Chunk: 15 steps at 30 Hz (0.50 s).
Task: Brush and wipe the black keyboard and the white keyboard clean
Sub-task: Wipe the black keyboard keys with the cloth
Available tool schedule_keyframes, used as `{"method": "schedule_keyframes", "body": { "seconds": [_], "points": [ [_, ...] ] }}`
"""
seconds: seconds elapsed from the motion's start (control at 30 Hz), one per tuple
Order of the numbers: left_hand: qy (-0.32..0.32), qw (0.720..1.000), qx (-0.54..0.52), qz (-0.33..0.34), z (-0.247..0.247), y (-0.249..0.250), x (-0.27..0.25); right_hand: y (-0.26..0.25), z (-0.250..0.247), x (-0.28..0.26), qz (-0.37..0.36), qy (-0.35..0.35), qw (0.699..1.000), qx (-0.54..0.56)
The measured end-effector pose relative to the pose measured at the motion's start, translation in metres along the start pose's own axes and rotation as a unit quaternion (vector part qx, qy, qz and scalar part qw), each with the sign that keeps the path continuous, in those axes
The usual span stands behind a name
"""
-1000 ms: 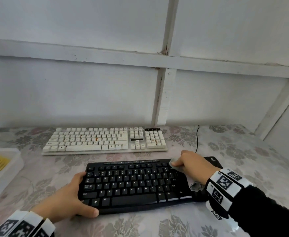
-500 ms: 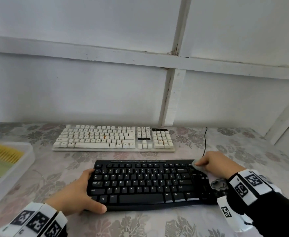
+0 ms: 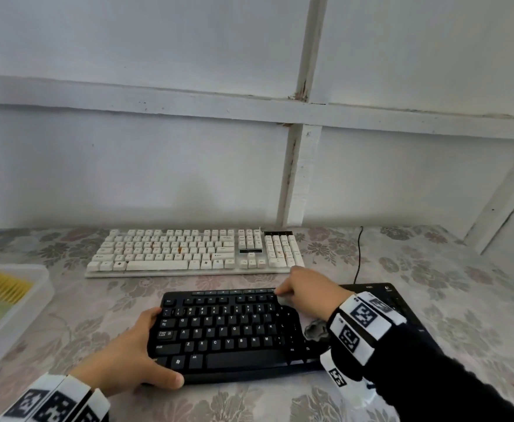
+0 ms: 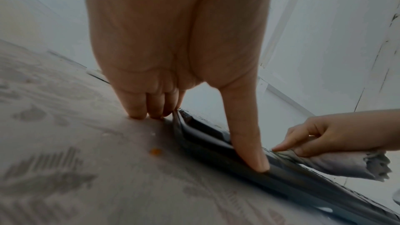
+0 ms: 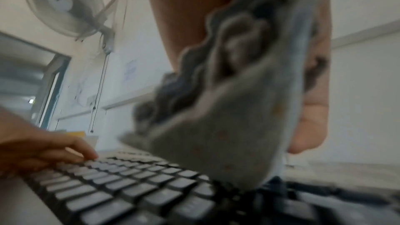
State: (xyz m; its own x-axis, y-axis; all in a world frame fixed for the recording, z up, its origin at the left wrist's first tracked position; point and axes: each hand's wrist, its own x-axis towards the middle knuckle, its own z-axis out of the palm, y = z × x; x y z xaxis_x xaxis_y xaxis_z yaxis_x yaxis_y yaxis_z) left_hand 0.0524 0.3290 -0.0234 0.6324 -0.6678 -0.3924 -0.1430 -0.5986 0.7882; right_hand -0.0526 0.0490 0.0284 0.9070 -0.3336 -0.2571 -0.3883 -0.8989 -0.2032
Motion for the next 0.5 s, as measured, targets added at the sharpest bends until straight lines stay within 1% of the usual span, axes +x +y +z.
{"method": "schedule_keyframes", "body": {
  "seconds": [0.07, 0.2, 0.33, 0.4, 0.5],
  "points": [
    [-0.002, 1.000, -0.002, 0.001, -0.001, -0.001, 0.000, 0.013, 0.003, 0.002, 0.011, 0.005, 1.000, 0.008],
    [0.000, 1.000, -0.001, 0.004, -0.001, -0.002, 0.001, 0.048, 0.002, -0.015, 0.023, 0.051, 0.998, -0.008],
    [-0.003, 1.000, -0.004, 0.007, -0.001, -0.001, 0.001, 0.076, -0.008, -0.028, 0.041, 0.058, 0.997, -0.029],
    [-0.009, 1.000, -0.003, 0.005, 0.000, 0.000, 0.000, 0.090, -0.012, -0.030, 0.064, 0.059, 0.996, -0.037],
    [-0.008, 1.000, 0.008, 0.003, 0.000, 0.000, 0.001, 0.104, -0.020, -0.035, 0.126, 0.057, 0.990, -0.038]
  ]
}}
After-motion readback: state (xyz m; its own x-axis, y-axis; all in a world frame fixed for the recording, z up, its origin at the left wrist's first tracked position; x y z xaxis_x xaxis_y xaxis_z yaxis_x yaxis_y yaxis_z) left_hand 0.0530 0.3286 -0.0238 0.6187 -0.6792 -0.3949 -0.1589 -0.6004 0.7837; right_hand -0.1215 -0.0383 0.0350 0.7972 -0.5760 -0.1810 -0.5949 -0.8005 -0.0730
